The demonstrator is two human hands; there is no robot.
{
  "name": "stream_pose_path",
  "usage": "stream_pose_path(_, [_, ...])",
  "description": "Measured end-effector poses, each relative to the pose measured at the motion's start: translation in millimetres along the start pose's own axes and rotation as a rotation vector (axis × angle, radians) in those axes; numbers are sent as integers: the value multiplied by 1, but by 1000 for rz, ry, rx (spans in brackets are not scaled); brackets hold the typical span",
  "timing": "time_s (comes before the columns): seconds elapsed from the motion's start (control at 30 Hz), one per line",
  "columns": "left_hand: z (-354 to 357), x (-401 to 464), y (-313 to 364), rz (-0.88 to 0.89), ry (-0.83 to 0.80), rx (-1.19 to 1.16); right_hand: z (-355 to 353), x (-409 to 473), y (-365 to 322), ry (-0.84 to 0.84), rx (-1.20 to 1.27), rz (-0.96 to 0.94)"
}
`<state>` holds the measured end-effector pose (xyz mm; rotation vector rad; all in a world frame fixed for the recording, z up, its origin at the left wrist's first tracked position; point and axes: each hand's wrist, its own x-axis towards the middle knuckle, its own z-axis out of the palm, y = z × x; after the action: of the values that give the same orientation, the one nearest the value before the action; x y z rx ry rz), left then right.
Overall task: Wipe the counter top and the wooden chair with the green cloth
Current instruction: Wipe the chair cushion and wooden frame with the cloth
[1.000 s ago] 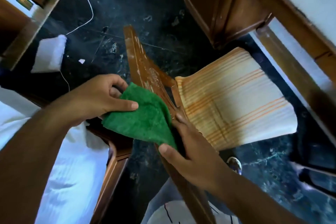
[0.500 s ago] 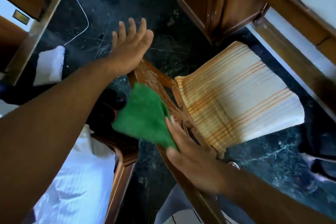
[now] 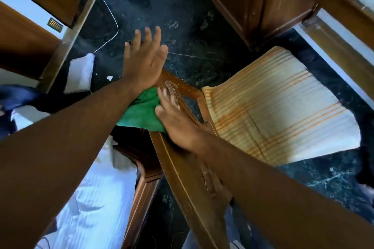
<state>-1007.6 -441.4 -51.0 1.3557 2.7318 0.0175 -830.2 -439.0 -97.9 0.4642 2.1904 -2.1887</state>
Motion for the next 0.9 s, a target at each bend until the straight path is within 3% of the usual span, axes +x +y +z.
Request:
stream_pose_path(0.2, [-4, -2, 4, -26, 7, -77, -3, 9, 9, 33, 40, 41])
stream_pose_path(0.47, [4, -1, 0, -2, 84, -8, 12, -187, 6, -65, 110, 231])
stream_pose_path(0.57, [7, 2, -1, 8, 94, 3, 39, -197, -20, 19, -306, 235])
stream_pose_path(0.7, [8, 1, -4, 46, 115, -16, 79, -118, -44, 354, -891, 219])
stream_pose_path(0.8, [11, 4, -7, 44, 149, -37, 84, -110, -42, 413, -979, 233])
stream_pose_path(0.9, [17, 12, -7, 61, 155, 25, 81, -177, -32, 355, -860, 247])
